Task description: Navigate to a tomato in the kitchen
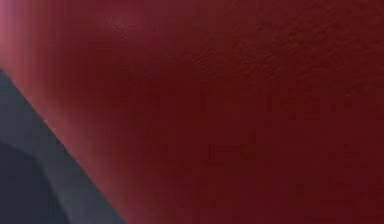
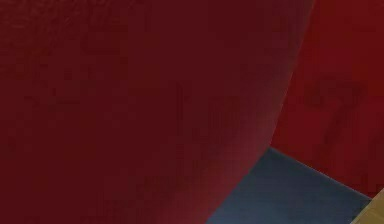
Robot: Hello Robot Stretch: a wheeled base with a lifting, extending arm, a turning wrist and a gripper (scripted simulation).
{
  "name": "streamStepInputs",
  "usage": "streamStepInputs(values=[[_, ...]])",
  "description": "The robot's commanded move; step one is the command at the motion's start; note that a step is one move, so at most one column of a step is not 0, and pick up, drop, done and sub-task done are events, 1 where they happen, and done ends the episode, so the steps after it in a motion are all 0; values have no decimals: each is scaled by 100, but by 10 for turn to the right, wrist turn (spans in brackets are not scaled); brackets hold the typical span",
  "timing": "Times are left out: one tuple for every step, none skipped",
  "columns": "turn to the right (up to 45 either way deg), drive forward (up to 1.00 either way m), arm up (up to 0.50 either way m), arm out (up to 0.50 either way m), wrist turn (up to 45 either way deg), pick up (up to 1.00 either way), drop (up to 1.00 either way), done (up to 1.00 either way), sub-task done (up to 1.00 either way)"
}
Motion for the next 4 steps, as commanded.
streamStepInputs(values=[[-450,0,0,0,0,0,0,0,0],[0,100,0,0,0,0,0,0,0],[0,100,0,0,0,0,0,0,0],[-30,0,0,0,0,0,0,0,0]])
